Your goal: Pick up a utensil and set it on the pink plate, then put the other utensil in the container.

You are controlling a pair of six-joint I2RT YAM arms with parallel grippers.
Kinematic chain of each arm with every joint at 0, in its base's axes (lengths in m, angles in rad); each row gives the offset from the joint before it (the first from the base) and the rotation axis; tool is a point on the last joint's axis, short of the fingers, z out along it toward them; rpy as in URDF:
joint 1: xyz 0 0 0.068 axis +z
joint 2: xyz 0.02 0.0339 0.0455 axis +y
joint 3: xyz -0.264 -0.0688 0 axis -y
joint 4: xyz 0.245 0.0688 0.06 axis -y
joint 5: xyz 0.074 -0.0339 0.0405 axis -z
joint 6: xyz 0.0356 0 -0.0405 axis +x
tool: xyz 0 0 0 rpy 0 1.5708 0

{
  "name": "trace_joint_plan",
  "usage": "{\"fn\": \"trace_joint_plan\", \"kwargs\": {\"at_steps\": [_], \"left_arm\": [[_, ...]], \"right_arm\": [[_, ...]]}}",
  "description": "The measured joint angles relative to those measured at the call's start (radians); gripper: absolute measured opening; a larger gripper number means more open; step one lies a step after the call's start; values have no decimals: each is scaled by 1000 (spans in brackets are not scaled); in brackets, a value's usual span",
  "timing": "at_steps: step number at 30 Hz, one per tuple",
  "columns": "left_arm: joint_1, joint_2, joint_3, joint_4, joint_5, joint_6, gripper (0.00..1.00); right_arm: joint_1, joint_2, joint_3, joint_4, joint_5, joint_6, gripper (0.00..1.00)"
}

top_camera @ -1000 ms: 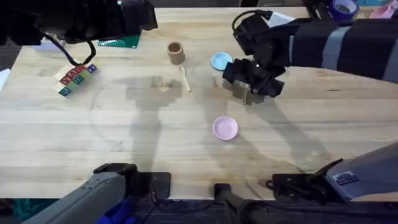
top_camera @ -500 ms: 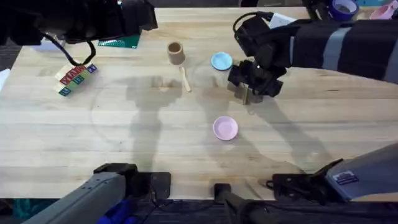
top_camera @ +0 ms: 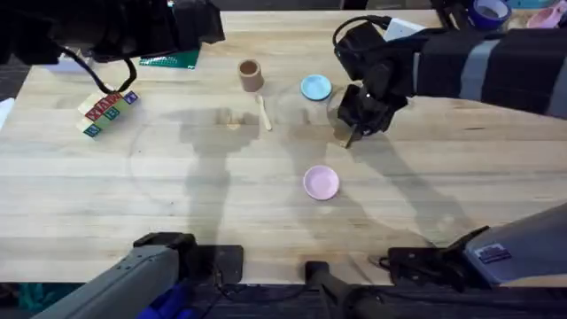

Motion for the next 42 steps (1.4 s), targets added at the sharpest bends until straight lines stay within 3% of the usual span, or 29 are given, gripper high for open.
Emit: {"fn": "trace_joint_plan", "kwargs": {"at_steps": [3,14,25,42], "left_arm": [[0,0,0,0,0,0,993],[0,0,0,-2,0,0,993],[0,0,0,-2,0,0,993],[0,0,0,2,0,0,993]], "right_arm": [[-1,-4,0,5,0,0,41],[-1,-4,0,7,0,-12,31],[1,-21,2,13,-13,-172,31],[2,-337,27,-14,-83,-630,31]]}}
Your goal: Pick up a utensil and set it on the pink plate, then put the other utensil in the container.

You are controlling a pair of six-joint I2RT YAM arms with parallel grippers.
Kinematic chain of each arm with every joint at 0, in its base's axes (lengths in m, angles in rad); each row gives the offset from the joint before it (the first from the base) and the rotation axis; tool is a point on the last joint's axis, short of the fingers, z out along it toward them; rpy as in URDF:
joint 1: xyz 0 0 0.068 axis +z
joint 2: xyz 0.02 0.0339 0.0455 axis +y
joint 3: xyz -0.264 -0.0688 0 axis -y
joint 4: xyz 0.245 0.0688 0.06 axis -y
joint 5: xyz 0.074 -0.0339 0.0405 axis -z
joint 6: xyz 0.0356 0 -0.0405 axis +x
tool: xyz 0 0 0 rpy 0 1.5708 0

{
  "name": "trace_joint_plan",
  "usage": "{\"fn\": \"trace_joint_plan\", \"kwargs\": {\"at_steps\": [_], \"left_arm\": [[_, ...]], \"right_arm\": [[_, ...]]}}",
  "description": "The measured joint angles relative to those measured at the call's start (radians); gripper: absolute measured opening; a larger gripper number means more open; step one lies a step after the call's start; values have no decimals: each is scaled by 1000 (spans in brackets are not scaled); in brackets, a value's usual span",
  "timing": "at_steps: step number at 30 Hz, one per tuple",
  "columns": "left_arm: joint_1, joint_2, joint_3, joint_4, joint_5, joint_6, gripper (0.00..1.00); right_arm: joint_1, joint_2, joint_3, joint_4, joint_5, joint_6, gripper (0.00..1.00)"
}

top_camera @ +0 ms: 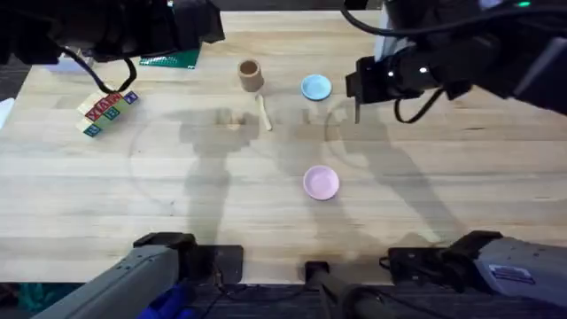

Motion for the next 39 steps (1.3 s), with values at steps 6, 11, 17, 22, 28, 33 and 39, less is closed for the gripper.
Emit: {"fn": "trace_joint_plan", "kwargs": {"at_steps": [6,11,17,22,28,33,39], "left_arm": [[0,0,0,0,0,0,993],[0,0,0,0,0,0,994],[0,0,0,0,0,0,993],[0,0,0,0,0,0,993],[0,0,0,0,0,0,993],[0,0,0,0,0,0,993],[0,0,0,0,0,0,993]], "right_arm": [[16,-78,1,-67,-5,-199,32],[67,-107,3,-163,-109,-398,32],[119,-99,3,-226,-222,-512,33],[137,-53,1,-241,-243,-537,34],[193,-49,-72,-152,-273,-578,34],[240,-49,-158,-83,-294,-597,34],[258,-49,-223,6,-301,-605,34]]}}
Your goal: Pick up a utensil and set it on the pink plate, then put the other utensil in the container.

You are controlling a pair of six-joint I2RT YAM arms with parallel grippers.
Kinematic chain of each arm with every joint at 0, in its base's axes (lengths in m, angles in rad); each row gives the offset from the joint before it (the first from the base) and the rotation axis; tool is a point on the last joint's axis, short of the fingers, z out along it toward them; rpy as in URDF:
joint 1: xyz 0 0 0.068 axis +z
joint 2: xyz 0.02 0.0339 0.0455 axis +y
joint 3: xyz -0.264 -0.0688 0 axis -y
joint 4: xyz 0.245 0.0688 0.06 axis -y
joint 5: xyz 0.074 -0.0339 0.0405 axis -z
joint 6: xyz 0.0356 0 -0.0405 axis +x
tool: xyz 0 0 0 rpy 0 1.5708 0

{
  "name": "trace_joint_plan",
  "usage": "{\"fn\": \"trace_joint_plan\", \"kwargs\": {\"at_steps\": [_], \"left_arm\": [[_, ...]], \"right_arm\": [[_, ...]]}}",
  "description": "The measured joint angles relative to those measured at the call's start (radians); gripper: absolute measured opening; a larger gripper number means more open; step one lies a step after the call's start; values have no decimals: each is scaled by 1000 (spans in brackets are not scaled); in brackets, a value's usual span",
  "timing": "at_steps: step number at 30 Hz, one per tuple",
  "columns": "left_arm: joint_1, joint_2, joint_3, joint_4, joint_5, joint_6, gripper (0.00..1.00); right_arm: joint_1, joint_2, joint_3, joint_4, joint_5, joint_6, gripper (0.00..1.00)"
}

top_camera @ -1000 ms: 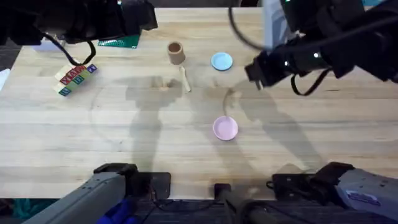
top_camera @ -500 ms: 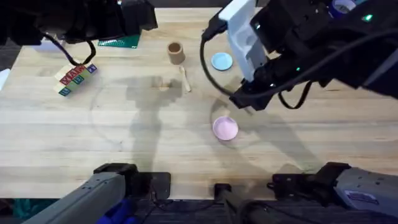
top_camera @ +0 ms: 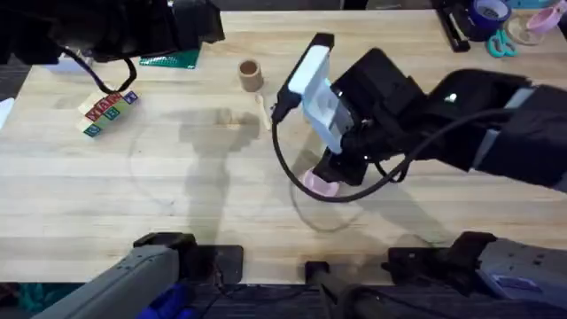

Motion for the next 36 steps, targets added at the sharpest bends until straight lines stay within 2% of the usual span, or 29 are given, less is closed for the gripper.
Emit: {"fn": "trace_joint_plan", "kwargs": {"at_steps": [9,20,36], "left_arm": [[0,0,0,0,0,0,993],[0,0,0,0,0,0,993],[0,0,0,0,0,0,993]], "right_arm": [[0,0,-93,66,-2,0,33],[10,32,-94,76,-44,0,33],[26,57,-94,76,-44,0,33]]}}
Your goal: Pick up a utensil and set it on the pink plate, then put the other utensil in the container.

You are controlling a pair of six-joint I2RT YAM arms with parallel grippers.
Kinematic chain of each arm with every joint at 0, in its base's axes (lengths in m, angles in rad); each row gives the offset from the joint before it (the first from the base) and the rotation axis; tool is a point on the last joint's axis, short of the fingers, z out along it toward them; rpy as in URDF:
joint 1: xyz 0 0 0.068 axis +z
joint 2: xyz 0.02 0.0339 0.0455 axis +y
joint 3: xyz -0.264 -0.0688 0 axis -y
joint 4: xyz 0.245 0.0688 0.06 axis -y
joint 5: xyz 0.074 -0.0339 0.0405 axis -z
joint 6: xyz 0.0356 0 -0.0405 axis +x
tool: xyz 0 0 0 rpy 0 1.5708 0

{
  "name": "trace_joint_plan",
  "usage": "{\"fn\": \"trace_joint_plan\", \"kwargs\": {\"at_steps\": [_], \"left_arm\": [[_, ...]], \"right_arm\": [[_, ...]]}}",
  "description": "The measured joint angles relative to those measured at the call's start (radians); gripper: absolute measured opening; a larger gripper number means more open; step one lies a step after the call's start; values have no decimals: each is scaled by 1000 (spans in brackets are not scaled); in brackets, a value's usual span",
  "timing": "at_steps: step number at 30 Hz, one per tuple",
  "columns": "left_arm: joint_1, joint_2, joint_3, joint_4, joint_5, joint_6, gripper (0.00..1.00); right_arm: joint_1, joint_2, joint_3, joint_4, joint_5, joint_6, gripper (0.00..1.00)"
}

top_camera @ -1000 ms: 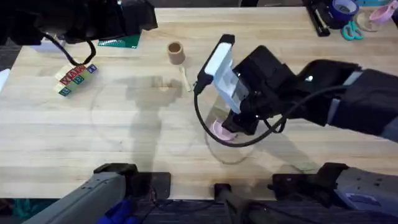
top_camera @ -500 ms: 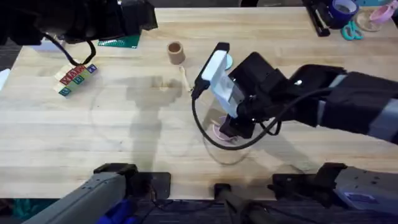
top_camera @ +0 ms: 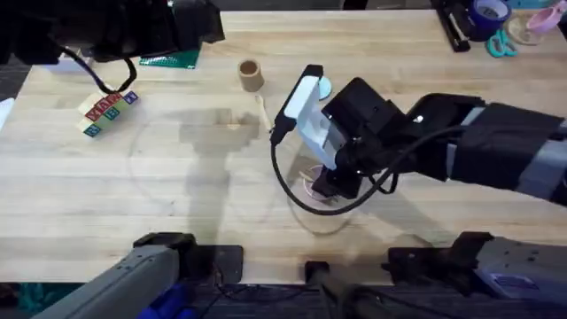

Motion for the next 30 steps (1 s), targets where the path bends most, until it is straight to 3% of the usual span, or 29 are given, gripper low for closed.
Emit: {"fn": "trace_joint_plan", "kwargs": {"at_steps": [15,17,22,24,30], "left_arm": [[0,0,0,0,0,0,993],[0,0,0,0,0,0,993],[0,0,0,0,0,0,993],[0,0,0,0,0,0,993],[0,0,0,0,0,0,993]], "right_arm": [[0,0,0,0,26,1,87],[0,0,0,0,27,2,234],[0,0,0,0,28,-1,949],[0,0,0,1,28,0,991],[0,0,0,2,28,0,996]]}}
